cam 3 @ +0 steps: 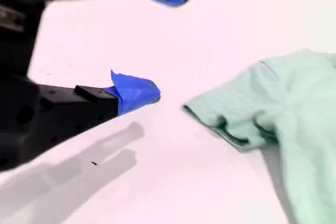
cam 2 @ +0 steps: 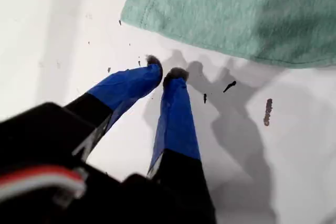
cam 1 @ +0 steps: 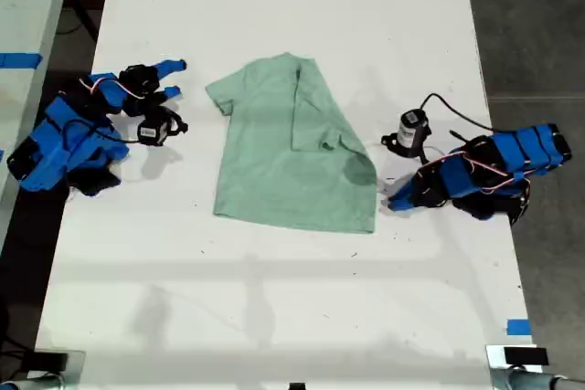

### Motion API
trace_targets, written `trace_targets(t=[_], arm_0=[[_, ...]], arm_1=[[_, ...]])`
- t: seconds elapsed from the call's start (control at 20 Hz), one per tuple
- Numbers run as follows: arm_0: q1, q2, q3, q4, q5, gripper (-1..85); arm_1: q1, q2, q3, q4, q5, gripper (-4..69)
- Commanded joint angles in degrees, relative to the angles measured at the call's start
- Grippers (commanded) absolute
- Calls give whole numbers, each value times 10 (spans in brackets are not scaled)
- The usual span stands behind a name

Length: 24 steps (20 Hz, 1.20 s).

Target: Fold t shirt

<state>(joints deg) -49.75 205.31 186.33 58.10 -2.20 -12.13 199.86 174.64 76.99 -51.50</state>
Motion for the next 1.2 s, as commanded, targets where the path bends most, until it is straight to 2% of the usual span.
trace_targets(t=[0.0,0.05,0.1,0.2,0.25,0.3,0.35,0.4,0.45,0.5,0.6,0.8,0.85,0.9,1.0,1.05,1.15], arm_0=[[161,7,22,-3,-42,628],[190,7,22,-5,-106,709],[221,7,22,-4,-156,635],[268,7,22,-39,-178,808],[284,7,22,-54,-183,703],[299,7,22,-54,-207,750],[297,7,22,-30,-240,706],[295,6,22,-8,-262,598],[301,6,22,-11,-253,550],[297,7,22,-37,-156,479],[300,7,22,-25,-116,319],[304,7,22,-25,-105,164],[302,7,21,-34,-112,140],[329,6,21,-18,-208,68],[330,7,19,-78,-178,187],[300,-4,-15,-72,-143,210],[222,-139,-154,19,-75,269]], arm_1=[[-5,7,33,-3,-7,42],[-5,7,33,-3,-7,42],[-5,7,33,-3,-7,42],[-5,7,33,-3,-7,42],[-5,7,33,-3,-7,42],[-5,7,33,-3,-7,42],[-5,7,33,-3,-7,42],[-5,7,33,-3,-7,42],[-5,7,33,-3,-7,42],[-5,7,33,-3,-7,42],[-5,7,33,-3,-7,42],[-5,7,33,-3,-7,42],[-5,7,33,-3,-7,42],[-5,7,33,-3,-7,42],[-5,7,33,-3,-7,42],[-5,7,33,-3,-7,42],[-5,7,33,-3,-7,42]])
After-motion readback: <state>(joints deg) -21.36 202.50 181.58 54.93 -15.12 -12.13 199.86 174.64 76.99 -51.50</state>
